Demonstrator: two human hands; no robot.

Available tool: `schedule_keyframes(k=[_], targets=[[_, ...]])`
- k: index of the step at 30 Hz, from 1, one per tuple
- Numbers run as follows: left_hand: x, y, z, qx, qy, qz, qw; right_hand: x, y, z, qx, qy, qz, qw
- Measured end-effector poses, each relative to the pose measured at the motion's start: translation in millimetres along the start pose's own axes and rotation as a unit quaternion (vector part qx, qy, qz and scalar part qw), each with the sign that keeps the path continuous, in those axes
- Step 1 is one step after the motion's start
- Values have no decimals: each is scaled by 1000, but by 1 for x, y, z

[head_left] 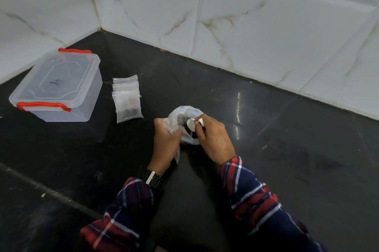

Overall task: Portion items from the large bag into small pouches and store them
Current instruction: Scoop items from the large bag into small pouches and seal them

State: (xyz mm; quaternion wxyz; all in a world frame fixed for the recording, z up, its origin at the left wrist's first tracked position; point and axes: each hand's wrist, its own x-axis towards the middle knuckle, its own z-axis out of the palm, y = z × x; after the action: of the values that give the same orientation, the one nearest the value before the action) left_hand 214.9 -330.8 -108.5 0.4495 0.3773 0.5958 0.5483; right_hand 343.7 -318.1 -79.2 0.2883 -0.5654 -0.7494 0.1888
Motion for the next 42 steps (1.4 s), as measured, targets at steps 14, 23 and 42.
schedule_keyframes(k=[14, 23, 42], targets=[[0, 0, 2, -8, 22, -15, 1000, 2, -8, 2, 29, 1, 22, 999], [-2, -1, 1, -44, 13, -8, 999, 4, -4, 6, 83, 19, 85, 993], [2, -3, -11, 107, 50, 65, 991, 4, -4, -6, 283, 74, 222, 930]])
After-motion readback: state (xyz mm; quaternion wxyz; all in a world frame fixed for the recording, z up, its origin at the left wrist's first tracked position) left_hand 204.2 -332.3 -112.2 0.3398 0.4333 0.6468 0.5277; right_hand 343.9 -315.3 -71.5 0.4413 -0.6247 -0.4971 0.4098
